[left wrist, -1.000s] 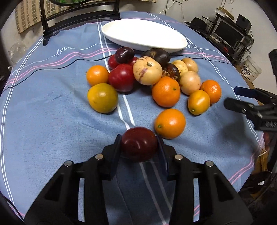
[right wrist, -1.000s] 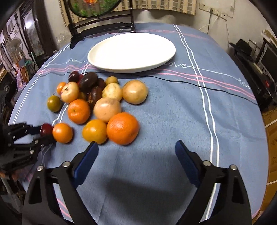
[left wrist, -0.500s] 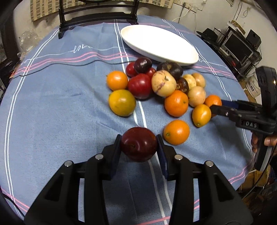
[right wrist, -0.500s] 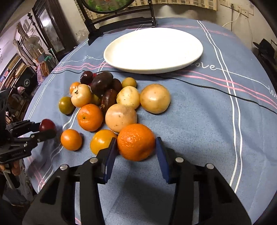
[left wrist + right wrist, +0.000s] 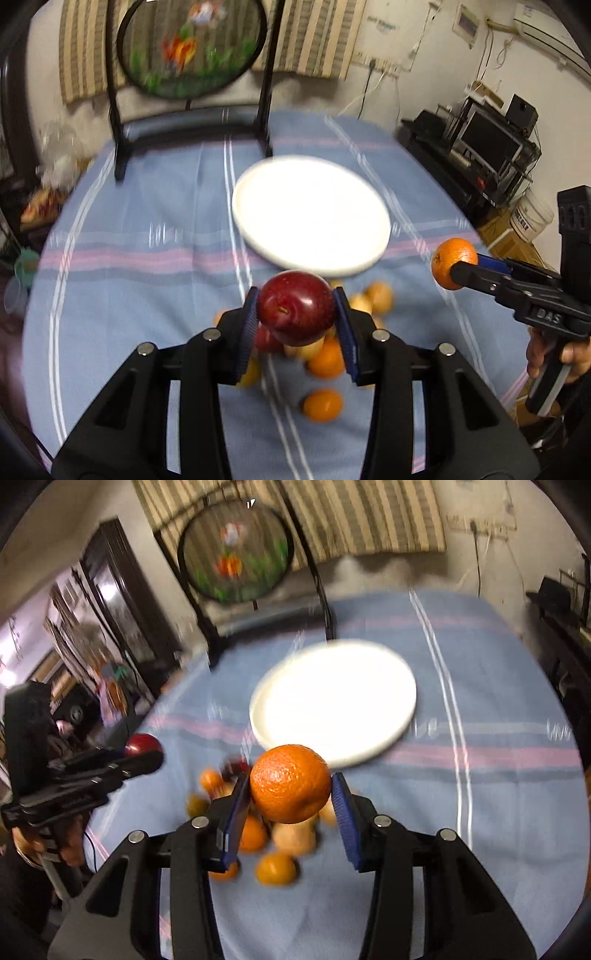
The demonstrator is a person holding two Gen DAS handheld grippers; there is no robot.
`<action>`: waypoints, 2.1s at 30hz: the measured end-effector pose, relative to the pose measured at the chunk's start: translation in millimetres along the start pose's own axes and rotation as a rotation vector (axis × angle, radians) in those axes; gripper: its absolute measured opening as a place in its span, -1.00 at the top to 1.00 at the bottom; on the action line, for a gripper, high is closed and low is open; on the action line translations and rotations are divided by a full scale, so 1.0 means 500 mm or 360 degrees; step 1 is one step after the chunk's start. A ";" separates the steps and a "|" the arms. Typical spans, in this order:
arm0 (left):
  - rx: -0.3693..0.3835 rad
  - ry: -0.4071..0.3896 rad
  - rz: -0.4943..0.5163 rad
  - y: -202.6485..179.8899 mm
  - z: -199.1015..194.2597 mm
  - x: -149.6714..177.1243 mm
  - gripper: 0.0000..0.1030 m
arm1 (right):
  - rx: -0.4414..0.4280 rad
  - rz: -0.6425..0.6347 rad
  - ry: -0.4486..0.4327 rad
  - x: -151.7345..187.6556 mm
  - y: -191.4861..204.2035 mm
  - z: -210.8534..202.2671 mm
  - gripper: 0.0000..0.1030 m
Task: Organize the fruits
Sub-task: 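Grasp a red plum with the left tool while the right tool grasps an orange, then lower the red plum and orange onto the white plate and open both tools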
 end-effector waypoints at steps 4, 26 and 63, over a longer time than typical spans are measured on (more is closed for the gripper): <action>-0.0037 -0.0121 0.0037 -0.030 -0.002 -0.101 0.23 | 0.0002 0.0044 -0.0125 -0.083 -0.012 -0.016 0.12; -0.0288 0.0107 0.0126 -0.031 0.251 -0.140 0.22 | 0.0153 0.0092 0.0063 -0.116 -0.088 0.176 0.12; -0.0397 0.0108 0.0123 0.069 0.138 -0.033 -0.56 | 0.0146 -0.0109 0.0326 0.099 -0.054 0.109 -0.34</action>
Point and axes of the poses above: each gripper's, at about its wrist camera, not at the fingertips, and z roughly the way its jaws point, y to its left, x to its underside, the point moved 4 cm from there along z, roughly the way its jaws point, and after that the axes turned 5 degrees about -y, right-handed, at the moved point
